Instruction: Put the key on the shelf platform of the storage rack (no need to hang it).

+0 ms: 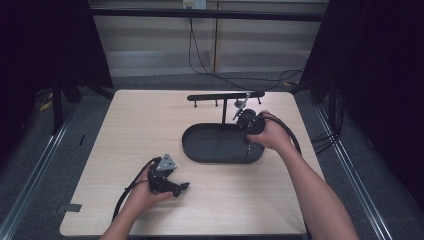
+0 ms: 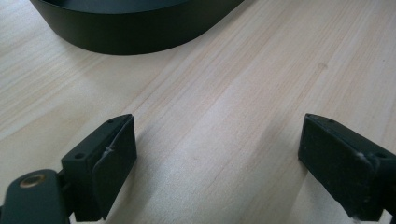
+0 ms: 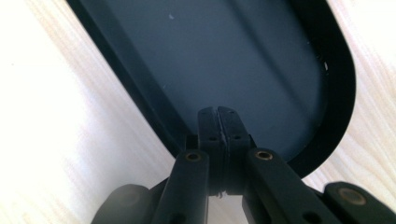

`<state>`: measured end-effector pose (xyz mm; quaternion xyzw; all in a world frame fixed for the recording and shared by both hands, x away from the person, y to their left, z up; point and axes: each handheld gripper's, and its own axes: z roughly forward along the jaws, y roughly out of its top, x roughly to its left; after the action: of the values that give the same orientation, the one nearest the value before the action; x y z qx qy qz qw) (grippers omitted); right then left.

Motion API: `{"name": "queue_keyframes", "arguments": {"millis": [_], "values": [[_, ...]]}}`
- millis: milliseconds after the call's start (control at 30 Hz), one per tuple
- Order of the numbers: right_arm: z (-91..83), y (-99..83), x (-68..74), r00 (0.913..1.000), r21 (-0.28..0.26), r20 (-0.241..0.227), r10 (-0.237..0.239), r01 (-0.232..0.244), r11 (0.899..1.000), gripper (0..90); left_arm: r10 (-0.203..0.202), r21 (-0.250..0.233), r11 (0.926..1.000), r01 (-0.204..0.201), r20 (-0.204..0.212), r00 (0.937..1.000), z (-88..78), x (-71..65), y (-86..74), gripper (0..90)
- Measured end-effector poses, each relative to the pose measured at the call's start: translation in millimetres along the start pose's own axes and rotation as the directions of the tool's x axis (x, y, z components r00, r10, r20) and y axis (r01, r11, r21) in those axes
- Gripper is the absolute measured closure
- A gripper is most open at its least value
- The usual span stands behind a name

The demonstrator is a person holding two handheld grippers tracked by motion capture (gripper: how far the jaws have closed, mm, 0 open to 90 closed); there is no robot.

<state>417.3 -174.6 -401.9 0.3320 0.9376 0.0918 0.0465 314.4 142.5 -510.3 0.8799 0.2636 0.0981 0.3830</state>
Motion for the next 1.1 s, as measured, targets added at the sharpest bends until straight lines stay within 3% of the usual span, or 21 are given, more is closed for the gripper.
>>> {"name": "queue_keyframes", "arguments": {"millis": [400, 700, 1100], "values": [[15.5, -0.9, -1.7, 0.9997, -0.01, 0.002, 0.025, -0.025, 1.0, 89.2, 0.0, 0.001, 1.0, 0.0, -0.001, 1.0, -0.2, -0.6, -0.2, 11.2], [24.1, 0.6, 0.7, 0.9996, -0.002, 0.025, 0.012, -0.012, 1.0, 88.2, -0.002, 0.001, 1.0, 0.002, -0.001, 1.0, -0.3, -0.7, -0.2, 11.2], [28.8, -5.6, -3.8, 0.9991, -0.013, 0.025, 0.034, -0.034, 0.999, 82.2, -0.001, 0.0, 1.0, 0.001, -0.002, 1.0, -0.3, -1.0, -0.3, 11.0]]}}
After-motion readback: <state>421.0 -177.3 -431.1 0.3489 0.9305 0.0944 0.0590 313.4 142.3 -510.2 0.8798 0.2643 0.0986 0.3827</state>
